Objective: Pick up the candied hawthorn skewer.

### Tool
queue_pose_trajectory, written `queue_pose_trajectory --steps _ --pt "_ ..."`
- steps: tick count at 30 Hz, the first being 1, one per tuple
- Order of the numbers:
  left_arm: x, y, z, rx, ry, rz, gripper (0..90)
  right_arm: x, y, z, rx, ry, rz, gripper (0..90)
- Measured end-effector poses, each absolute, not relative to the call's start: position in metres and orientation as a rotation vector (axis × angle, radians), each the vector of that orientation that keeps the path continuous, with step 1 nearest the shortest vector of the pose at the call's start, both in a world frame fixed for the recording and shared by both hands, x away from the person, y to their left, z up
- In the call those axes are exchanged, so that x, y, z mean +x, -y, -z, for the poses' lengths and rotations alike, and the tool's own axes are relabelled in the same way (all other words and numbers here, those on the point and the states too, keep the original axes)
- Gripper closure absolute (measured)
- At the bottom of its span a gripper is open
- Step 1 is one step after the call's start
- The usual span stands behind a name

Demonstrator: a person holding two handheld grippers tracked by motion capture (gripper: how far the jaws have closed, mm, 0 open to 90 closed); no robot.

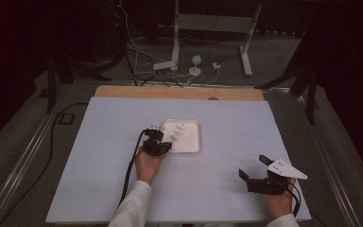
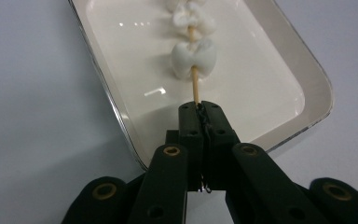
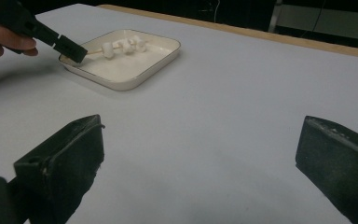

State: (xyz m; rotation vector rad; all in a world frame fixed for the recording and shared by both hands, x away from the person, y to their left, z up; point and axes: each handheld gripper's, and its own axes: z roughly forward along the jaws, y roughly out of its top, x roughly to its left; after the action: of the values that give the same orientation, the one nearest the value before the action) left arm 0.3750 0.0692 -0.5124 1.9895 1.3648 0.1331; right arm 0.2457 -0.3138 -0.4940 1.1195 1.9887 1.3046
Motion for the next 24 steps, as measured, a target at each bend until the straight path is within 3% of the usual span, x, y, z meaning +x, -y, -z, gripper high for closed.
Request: queue_pose_trajectory --steps 24 --pt "0.35 -0.099 0.494 1.86 -1.252 -0.148 90.0 0.246 0.314 0.492 1.146 -1.982 -1.385 0.9"
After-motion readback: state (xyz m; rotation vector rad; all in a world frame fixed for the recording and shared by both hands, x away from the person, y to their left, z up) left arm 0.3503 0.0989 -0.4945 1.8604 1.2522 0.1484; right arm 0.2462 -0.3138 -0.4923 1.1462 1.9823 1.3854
